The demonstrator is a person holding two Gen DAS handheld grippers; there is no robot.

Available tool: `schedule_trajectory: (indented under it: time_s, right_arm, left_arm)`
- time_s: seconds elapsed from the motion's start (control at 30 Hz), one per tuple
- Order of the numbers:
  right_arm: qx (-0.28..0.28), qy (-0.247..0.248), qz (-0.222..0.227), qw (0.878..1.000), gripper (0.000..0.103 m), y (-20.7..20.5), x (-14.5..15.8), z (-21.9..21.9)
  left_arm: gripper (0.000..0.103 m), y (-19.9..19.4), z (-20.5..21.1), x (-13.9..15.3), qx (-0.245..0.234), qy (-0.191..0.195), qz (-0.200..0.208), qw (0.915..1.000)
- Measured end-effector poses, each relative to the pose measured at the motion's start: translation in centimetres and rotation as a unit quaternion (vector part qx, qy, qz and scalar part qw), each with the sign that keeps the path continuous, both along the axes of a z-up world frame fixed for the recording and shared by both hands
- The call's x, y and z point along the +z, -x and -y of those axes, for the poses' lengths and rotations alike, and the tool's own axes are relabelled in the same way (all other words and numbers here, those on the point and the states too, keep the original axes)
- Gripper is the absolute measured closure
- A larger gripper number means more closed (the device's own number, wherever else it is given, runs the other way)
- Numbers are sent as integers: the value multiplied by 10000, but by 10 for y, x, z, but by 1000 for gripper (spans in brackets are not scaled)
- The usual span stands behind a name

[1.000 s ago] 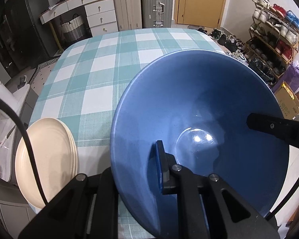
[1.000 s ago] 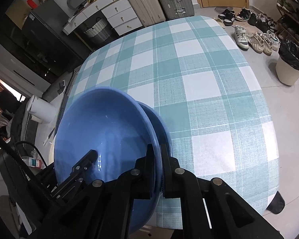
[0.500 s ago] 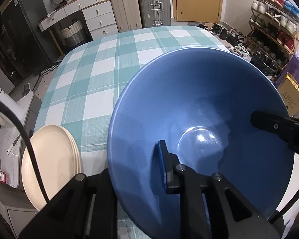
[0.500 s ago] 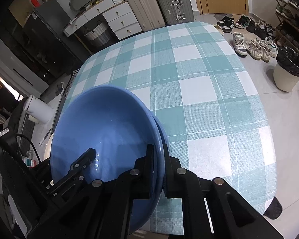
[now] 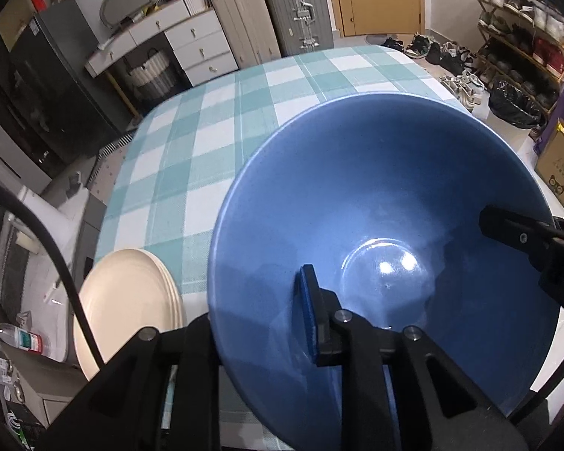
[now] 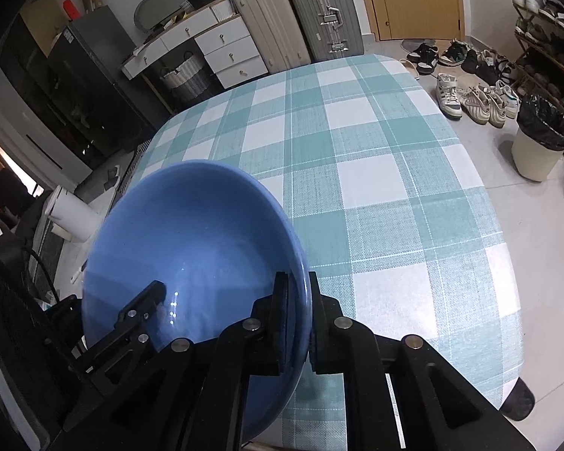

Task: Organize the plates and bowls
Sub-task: 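Lower the blue bowl into the nested bowls and open both grippers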

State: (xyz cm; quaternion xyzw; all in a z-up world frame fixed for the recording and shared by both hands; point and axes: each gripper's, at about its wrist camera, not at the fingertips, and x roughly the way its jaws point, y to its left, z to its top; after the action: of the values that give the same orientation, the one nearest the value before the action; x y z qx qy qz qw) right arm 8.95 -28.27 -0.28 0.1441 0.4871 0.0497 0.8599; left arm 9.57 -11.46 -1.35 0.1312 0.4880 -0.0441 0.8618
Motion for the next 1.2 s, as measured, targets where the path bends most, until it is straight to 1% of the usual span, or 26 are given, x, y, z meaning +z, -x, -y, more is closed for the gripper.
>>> schedule_trajectory:
  time_s: [0.07,0.27,0.3,0.33,0.4,0.43,0.57,0.67,0.8,0.93,1.03,1.1,1.2]
  right_arm:
    - [1,-3,8,10000,94,0,0,-1]
    - [24,160,101,9998,94,1,2,-4]
    - [20,171,101,9998,94,1,2,-4]
    - [17,206,110,9997,94,2,2,-4]
    - [47,307,146,9994,94,3,2,-6]
    - [52,378,178,9991,94,3,2,-7]
    - [54,301,154,9994,94,3,-2,-4]
    - [131,521,222,9983,94,4,-2,-10]
    - [179,619,251,9976,93,4,-2,-12]
    - [263,839,246,9958,92,4,-5,-17]
    - [294,845,196,9958,91,3,-9,-18]
    - [330,935,215,9948,91,3,-10,-20]
    - [327,971,229,9945,91,2,-11,-21]
  left_arm:
    - [83,0,-3,-2,6,53,-31,10000]
    - [82,2,0,-3,-16,-83,28,10000]
    - [81,2,2,-3,-18,-135,43,9999]
    - [79,3,4,-2,-34,-272,97,9996]
    - [79,6,11,-2,-86,-594,237,9979]
    - [79,7,13,-2,-109,-659,268,9974]
    - [79,3,10,-5,-129,-651,156,9977]
    - [79,4,9,-5,-143,-746,190,9969]
    - [77,3,9,-6,-181,-820,169,9963]
    - [77,3,11,-7,-225,-934,142,9953]
    - [74,2,10,-9,-201,-1061,138,9941]
    - [73,0,8,-11,-223,-1054,41,9942]
    - [71,0,7,-13,-232,-1081,15,9939]
